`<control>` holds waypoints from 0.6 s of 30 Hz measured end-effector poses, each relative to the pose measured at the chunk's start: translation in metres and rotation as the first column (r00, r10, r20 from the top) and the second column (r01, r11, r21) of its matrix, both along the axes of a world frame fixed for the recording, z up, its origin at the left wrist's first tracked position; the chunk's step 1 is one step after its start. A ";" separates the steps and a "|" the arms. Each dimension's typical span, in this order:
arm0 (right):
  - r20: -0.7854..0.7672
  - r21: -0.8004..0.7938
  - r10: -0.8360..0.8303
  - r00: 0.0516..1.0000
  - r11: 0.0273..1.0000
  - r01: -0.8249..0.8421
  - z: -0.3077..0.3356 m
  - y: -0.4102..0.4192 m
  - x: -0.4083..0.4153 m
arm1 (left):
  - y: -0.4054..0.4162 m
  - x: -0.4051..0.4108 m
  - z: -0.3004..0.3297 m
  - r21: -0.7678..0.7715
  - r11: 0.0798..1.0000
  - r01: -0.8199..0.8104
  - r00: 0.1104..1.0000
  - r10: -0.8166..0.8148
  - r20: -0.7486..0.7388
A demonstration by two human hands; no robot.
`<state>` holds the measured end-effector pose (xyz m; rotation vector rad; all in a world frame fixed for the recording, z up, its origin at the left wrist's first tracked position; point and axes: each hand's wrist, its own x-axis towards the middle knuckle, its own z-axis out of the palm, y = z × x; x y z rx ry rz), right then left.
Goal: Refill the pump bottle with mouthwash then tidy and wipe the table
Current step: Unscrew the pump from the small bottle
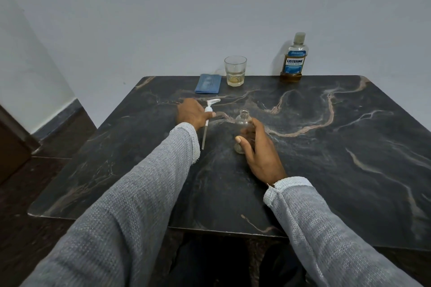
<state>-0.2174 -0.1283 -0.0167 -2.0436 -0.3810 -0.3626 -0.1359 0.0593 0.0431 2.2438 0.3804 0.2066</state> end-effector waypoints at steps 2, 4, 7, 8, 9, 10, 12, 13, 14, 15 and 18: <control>0.002 -0.002 -0.002 1.000 1.000 0.002 0.001 0.000 0.000 | 0.002 0.003 -0.006 0.032 0.999 -0.021 0.999 0.022 -0.039; -0.002 -0.004 -0.002 1.000 1.000 0.002 0.001 0.000 -0.001 | 0.004 0.006 -0.010 0.043 0.998 -0.048 0.997 0.051 -0.065; 0.000 -0.004 -0.006 1.000 1.000 0.006 0.002 0.001 -0.001 | 0.005 0.012 -0.012 0.065 0.996 -0.068 0.992 0.074 -0.103; -0.002 -0.004 -0.006 1.000 1.000 0.006 0.002 0.001 -0.001 | 0.005 0.015 -0.012 0.075 0.995 -0.068 0.990 0.076 -0.115; -0.005 0.000 -0.005 1.000 1.000 0.005 0.002 0.001 -0.001 | 0.004 0.017 -0.012 0.090 0.994 -0.066 0.989 0.077 -0.125; -0.009 0.005 -0.004 1.000 1.000 0.004 0.002 0.001 -0.002 | 0.004 0.019 -0.012 0.109 0.992 -0.065 0.988 0.079 -0.133; -0.018 0.015 -0.003 1.000 1.000 0.003 0.002 0.001 -0.001 | 0.002 0.022 -0.013 0.138 0.988 -0.065 0.987 0.084 -0.138; -0.020 0.017 -0.004 1.000 1.000 0.004 0.002 0.001 -0.001 | 0.001 0.024 -0.015 0.146 0.987 -0.063 0.987 0.083 -0.140; -0.020 0.018 -0.006 1.000 1.000 0.006 0.002 0.001 -0.001 | 0.001 0.025 -0.016 0.151 0.987 -0.059 0.986 0.081 -0.144; -0.020 0.020 -0.007 1.000 1.000 0.008 0.001 0.001 -0.001 | 0.000 0.026 -0.018 0.158 0.986 -0.053 0.986 0.077 -0.149; -0.030 0.037 -0.008 1.000 0.999 0.009 0.000 0.002 0.001 | 0.000 0.029 -0.023 0.190 0.981 -0.039 0.986 0.069 -0.151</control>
